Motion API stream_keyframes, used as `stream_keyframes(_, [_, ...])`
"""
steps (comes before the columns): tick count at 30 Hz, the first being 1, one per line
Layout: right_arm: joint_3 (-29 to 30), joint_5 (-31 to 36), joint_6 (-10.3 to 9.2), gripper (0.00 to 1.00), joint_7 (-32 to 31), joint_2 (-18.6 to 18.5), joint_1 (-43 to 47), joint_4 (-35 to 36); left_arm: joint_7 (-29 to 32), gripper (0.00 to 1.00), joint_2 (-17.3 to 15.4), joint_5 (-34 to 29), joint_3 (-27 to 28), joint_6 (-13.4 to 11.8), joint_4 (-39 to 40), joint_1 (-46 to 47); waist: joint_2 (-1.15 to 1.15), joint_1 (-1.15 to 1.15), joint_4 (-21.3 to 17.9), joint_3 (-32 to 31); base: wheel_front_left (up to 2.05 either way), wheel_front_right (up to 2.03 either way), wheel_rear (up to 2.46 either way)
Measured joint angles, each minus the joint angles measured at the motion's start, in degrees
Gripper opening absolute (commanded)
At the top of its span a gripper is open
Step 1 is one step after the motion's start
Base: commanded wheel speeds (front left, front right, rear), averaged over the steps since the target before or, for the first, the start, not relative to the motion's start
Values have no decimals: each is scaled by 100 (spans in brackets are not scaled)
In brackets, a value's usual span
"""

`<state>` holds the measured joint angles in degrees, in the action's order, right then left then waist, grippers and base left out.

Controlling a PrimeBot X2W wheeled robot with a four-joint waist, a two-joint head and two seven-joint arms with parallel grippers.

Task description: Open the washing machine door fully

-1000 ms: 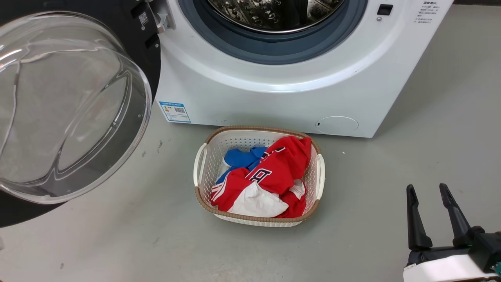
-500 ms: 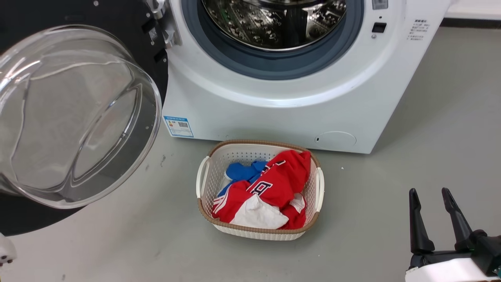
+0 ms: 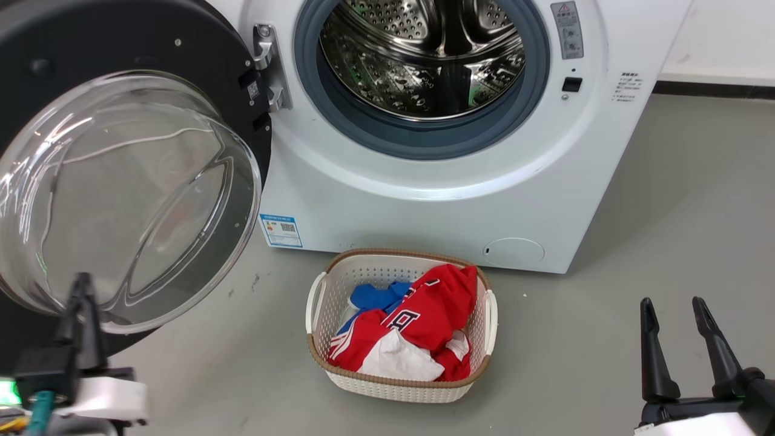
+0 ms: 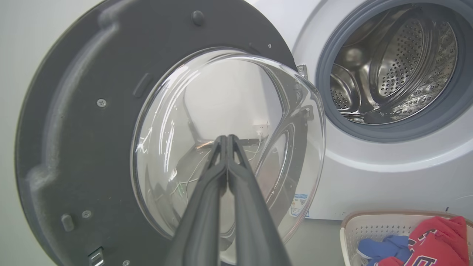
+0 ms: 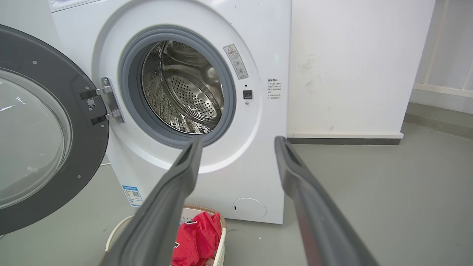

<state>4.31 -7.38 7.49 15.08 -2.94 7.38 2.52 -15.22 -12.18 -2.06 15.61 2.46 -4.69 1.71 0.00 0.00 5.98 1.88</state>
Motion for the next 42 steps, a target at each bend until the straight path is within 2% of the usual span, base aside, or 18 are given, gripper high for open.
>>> stream_keyframes(1, [7,13,0,100,0,0,20,33,0,87,68,-40,-121,1,65,-54,0,0,-6,-33,0,0,0])
stream_keyframes(2, [7,22,0,100,0,0,40,68,0,100,124,-65,-219,2,126,-104,0,0,-14,-62,0,0,0])
stream_keyframes(10, [51,40,1,100,0,0,157,221,0,100,509,-52,-942,138,375,-288,0,0,-91,-187,0,0,0])
stream_keyframes(19, [13,-19,0,100,0,0,248,238,0,100,705,91,-1472,194,212,-402,0,0,-242,-255,0,0,0])
stream_keyframes(41, [-23,-198,1,100,0,0,434,114,0,100,821,271,-1619,-51,49,-723,0,0,-377,-288,0,0,0])
stream_keyframes(42, [-25,-205,1,0,0,0,435,97,-1,0,815,241,-1617,-73,22,-730,0,0,-376,-288,0,0,0])
